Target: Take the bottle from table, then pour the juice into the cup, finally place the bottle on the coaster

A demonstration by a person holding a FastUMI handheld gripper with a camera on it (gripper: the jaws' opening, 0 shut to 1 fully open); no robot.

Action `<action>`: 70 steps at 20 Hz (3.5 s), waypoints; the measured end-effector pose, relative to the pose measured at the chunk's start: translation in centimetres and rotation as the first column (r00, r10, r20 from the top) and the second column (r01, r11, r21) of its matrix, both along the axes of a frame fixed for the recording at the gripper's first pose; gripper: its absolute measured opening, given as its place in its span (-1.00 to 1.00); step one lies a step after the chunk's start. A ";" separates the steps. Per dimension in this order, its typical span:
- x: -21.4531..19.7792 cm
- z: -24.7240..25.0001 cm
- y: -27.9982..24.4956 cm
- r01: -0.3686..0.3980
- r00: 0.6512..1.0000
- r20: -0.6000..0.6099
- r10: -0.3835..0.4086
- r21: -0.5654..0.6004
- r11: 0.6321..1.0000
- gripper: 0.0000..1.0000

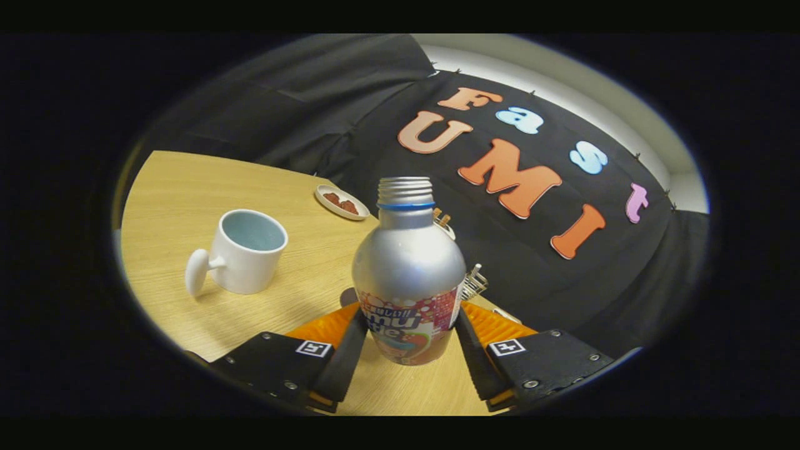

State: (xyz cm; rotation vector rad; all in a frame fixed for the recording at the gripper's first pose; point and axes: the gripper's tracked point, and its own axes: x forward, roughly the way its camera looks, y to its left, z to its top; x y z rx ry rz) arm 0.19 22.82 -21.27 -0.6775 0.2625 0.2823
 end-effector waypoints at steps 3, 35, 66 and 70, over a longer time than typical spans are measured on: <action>0.2 0.5 0.6 -0.012 1.000 0.019 0.013 -0.066 0.998 0.53; 1.8 2.6 6.0 -0.119 0.927 0.161 0.338 -0.729 0.674 0.52; 4.9 6.1 4.9 0.038 0.872 0.258 0.416 -0.882 0.469 0.51; 5.2 6.4 5.0 0.053 0.865 0.267 0.424 -0.890 0.452 0.51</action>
